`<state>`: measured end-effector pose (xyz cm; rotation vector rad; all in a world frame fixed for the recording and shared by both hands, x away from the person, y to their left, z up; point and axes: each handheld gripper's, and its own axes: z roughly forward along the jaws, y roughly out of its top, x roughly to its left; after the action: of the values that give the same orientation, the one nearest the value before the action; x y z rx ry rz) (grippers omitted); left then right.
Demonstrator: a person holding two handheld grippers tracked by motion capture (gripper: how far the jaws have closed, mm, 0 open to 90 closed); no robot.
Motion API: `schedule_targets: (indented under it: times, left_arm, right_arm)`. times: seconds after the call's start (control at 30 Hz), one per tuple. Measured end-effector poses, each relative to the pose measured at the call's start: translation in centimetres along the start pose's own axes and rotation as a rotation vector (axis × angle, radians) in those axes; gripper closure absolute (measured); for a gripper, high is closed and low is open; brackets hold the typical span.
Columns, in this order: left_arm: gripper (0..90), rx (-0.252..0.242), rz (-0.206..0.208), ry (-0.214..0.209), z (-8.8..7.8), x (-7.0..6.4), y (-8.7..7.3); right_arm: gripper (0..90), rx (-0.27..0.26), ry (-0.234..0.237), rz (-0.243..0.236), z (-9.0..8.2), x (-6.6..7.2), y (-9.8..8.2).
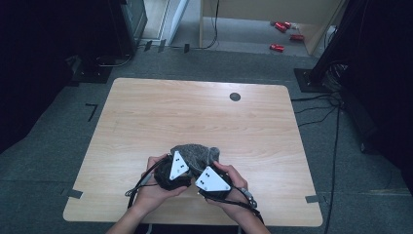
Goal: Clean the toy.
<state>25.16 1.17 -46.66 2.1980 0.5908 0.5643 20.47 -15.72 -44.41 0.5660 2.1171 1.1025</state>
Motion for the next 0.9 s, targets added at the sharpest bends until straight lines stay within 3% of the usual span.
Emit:
schedule_targets:
  times: [0.23, 0.43, 0.53, 0.67, 0.77, 0.83, 0.9]
  left_arm:
    - [35.1, -0.024, -0.017, -0.017, -0.3, 0.3, 0.0]
    - [35.2, -0.024, -0.029, -0.024, -0.2, 0.5, -0.2]
    - [35.2, -0.038, -0.046, -0.030, -0.4, 0.8, -0.2]
    - [35.2, -0.034, -0.053, -0.032, -0.4, 0.9, -0.1]
    - [35.2, -0.038, -0.041, -0.034, -0.4, 0.5, 0.0]
    - [35.3, -0.037, -0.024, -0.026, -0.5, 0.3, 0.1]
    - [35.3, -0.040, -0.024, -0.027, -0.6, 0.4, 0.0]
  right_arm:
    - [71.1, -0.007, -0.023, -0.023, -0.1, -0.5, -0.1]
    - [71.0, 0.006, -0.050, 0.073, -0.3, -2.3, -0.9]
    - [71.0, 0.003, -0.076, 0.091, -0.5, -2.6, -0.8]
    - [70.4, -0.043, -0.033, 0.132, -1.0, -2.6, -0.5]
    - [70.3, -0.062, 0.017, 0.072, -0.9, -1.2, 0.2]
    - [70.4, -0.033, -0.004, 0.008, -0.4, -0.3, 0.3]
    - [70.3, -0.018, -0.014, 0.011, -0.2, -0.5, 0.1]
